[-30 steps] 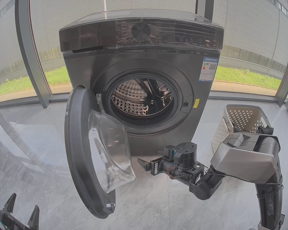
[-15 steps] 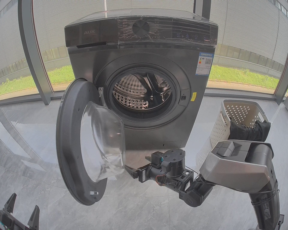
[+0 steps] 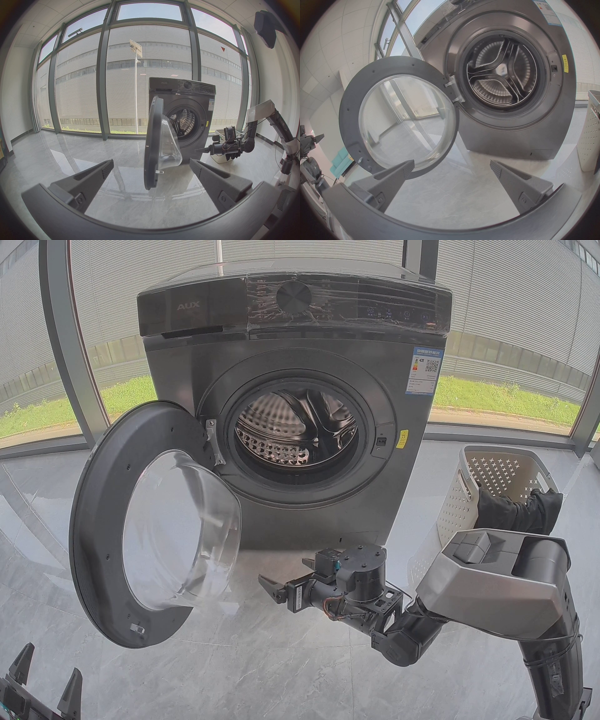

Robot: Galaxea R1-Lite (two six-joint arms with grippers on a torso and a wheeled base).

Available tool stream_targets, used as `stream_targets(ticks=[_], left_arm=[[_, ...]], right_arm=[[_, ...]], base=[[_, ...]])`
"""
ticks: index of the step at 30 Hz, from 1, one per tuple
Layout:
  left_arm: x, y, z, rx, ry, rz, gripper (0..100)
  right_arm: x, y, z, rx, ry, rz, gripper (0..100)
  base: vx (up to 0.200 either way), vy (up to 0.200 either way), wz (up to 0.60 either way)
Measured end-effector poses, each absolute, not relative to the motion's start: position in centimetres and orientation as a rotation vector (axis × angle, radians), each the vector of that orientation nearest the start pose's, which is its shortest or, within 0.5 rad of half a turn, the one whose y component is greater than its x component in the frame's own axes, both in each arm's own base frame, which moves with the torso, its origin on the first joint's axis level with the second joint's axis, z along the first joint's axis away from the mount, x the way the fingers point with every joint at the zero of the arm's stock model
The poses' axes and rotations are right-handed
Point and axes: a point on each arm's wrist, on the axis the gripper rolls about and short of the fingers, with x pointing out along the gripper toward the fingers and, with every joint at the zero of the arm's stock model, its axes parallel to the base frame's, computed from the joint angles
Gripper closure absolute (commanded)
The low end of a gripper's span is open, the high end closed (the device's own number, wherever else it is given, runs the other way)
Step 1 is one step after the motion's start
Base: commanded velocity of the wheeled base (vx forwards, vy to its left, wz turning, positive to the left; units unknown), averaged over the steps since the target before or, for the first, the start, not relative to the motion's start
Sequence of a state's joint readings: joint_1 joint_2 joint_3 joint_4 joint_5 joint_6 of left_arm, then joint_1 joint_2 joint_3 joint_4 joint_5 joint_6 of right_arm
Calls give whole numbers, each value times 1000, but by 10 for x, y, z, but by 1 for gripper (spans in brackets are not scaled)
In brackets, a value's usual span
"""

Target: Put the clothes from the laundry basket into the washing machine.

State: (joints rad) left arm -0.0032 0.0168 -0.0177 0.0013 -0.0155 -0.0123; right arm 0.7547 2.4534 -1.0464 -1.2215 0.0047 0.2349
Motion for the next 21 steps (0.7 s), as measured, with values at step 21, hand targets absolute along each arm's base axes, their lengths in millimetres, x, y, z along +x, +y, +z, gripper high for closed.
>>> stream_targets(ticks=[21], left_arm=[[-23,0,81,-12,0,-19,0]], right_arm=[[352,366,38,184,279,623,0]], base=[[0,0,0]])
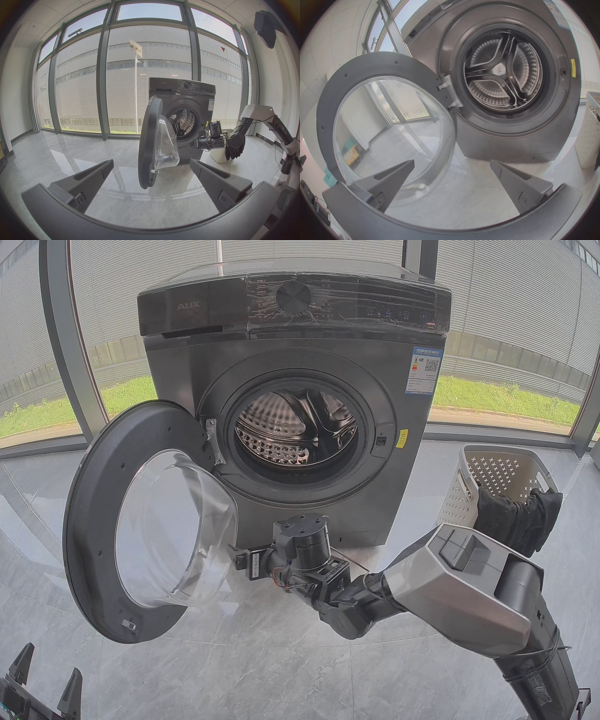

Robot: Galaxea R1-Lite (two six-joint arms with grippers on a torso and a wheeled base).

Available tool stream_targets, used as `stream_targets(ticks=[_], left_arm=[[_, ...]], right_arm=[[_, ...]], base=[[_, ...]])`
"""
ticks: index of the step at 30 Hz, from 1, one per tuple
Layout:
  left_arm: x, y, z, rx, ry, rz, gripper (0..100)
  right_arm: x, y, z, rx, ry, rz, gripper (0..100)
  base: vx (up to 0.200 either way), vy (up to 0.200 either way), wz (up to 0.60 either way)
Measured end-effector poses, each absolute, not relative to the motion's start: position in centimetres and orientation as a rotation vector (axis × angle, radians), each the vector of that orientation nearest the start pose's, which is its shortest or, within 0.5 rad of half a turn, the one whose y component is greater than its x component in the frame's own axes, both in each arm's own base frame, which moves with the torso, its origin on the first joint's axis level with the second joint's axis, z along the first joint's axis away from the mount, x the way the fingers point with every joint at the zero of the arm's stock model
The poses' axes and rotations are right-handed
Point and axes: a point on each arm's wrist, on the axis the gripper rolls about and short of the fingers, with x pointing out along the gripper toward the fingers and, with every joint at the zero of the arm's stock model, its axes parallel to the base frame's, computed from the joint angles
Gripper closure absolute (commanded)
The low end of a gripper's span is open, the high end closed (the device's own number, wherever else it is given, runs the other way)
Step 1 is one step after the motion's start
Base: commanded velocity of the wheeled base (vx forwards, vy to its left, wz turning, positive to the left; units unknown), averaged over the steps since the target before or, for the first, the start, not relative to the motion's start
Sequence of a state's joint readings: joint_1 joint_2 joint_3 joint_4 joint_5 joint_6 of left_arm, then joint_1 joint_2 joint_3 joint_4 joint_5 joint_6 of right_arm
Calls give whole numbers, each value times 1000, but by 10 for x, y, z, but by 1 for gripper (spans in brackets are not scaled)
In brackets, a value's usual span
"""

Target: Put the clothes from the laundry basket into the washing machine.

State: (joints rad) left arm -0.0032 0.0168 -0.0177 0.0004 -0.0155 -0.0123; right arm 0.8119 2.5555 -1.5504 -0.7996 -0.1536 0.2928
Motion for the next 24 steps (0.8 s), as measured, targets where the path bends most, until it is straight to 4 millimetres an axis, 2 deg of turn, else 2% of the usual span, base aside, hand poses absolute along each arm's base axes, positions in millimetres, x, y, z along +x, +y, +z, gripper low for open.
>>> stream_targets(ticks=[9,14,18,24], left_arm=[[-23,0,81,-12,-1,-19,0],[-23,0,81,-12,-1,-19,0],[-23,0,81,-12,-1,-19,0],[-23,0,81,-12,-1,-19,0]], right_arm=[[348,396,31,214,241,658,0],[351,399,25,241,229,641,0],[354,392,21,245,242,608,0],[361,356,25,224,258,541,0]], base=[[0,0,0],[0,0,0],[0,0,0],[0,0,0]])
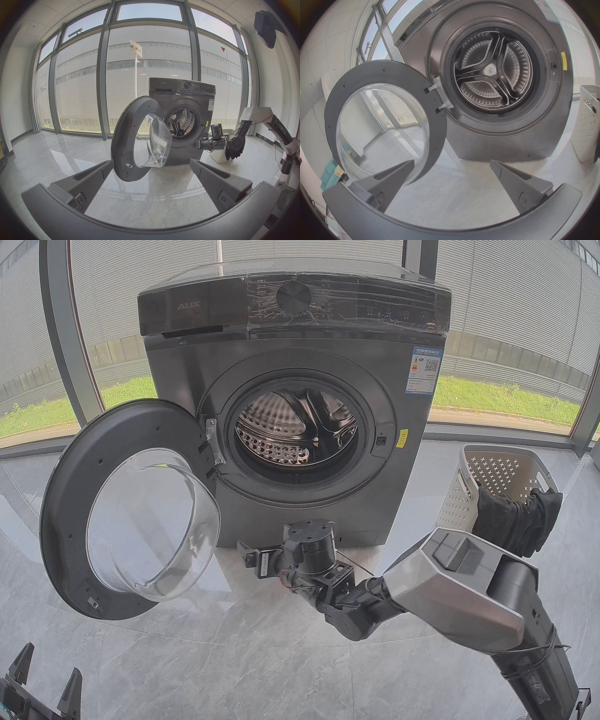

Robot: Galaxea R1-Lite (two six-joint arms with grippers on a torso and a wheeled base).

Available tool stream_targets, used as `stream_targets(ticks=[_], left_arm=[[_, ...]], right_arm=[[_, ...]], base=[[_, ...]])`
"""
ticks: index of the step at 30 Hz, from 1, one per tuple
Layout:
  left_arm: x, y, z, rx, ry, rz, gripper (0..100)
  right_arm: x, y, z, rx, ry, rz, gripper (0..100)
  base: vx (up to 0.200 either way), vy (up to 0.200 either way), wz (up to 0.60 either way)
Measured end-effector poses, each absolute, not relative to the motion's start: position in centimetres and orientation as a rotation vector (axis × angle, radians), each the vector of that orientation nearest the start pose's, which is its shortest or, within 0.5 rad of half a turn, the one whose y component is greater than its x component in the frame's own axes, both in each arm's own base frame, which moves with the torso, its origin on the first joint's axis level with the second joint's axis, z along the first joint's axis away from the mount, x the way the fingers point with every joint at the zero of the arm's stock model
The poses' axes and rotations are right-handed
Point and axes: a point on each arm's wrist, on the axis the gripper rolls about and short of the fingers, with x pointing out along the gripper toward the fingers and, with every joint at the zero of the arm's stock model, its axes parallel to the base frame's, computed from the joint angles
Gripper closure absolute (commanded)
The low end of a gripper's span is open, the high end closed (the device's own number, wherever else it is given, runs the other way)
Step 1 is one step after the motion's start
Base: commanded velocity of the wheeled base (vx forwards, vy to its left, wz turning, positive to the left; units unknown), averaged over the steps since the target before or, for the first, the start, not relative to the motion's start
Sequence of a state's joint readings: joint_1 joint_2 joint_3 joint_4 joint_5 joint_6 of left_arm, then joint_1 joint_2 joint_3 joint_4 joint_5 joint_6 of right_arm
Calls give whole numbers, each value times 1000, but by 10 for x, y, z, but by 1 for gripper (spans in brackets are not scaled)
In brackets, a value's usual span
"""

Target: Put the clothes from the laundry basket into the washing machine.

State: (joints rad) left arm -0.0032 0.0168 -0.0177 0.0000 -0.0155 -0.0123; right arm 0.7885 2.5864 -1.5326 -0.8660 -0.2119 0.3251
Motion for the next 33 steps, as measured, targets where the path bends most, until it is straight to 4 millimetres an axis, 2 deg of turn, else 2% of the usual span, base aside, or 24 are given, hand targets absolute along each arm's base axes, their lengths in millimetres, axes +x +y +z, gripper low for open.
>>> stream_targets(ticks=[4,10,16,18,23,29,33], left_arm=[[-23,0,81,-12,-1,-19,0],[-23,0,81,-12,-1,-18,0],[-23,0,81,-13,-1,-19,0],[-23,0,81,-13,-1,-18,0],[-23,0,81,-13,-1,-19,0],[-23,0,81,-14,-1,-18,0],[-23,0,81,-13,-1,-19,0]], right_arm=[[363,317,31,199,249,495,0],[356,251,42,166,228,433,0],[333,179,60,129,206,346,0],[319,152,69,116,192,309,0],[286,113,95,107,143,263,0],[238,83,125,110,72,239,0],[205,69,131,108,60,230,0]], base=[[0,0,0],[0,0,0],[0,0,0],[0,0,0],[0,0,0],[0,0,0],[0,0,0]])
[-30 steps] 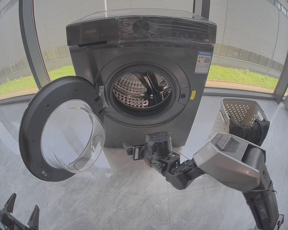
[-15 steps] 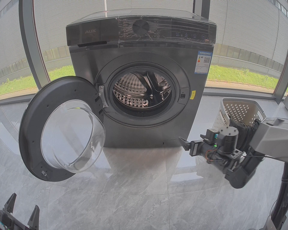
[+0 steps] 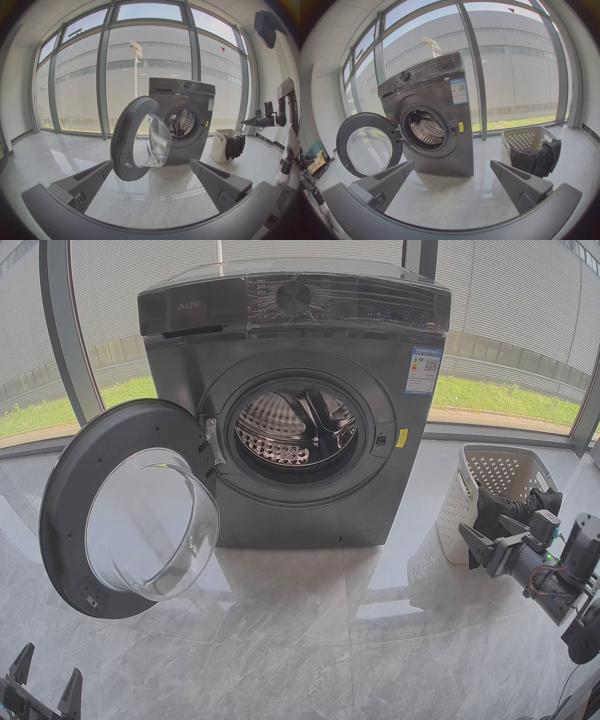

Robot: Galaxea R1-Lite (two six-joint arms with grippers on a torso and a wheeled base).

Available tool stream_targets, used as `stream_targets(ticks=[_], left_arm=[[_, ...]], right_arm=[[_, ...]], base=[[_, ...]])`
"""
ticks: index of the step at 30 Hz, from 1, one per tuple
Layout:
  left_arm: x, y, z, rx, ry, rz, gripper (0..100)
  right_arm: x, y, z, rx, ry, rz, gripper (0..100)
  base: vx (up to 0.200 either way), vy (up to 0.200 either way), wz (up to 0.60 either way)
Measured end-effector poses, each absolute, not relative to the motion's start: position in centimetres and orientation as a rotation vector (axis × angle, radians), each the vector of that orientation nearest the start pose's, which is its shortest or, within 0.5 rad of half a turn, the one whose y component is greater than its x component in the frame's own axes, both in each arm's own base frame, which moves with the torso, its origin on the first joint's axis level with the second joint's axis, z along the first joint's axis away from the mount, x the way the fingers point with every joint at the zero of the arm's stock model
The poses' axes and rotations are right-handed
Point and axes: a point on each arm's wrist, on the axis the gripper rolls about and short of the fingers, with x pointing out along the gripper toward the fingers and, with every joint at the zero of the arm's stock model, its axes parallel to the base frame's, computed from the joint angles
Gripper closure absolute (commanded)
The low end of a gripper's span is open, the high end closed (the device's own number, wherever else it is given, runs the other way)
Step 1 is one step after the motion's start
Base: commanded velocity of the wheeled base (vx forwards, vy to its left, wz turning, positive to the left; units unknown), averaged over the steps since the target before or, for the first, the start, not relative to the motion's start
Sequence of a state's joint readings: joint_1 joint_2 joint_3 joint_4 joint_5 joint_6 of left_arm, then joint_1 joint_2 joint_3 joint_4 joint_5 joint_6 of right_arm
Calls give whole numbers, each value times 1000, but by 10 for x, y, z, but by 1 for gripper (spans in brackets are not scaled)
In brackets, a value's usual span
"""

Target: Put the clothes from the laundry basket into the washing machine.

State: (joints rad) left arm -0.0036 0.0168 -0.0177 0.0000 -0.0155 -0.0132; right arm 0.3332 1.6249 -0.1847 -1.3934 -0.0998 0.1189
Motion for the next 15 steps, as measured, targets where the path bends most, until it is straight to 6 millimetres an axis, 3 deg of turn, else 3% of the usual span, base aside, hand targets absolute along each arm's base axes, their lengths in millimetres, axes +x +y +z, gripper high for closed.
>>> stream_targets(ticks=[4,15], left_arm=[[-23,0,81,-13,0,-19,0],[-23,0,81,-14,0,-19,0]], right_arm=[[175,53,136,106,31,210,0],[119,29,151,55,-24,163,0]], base=[[0,0,0],[0,0,0]])
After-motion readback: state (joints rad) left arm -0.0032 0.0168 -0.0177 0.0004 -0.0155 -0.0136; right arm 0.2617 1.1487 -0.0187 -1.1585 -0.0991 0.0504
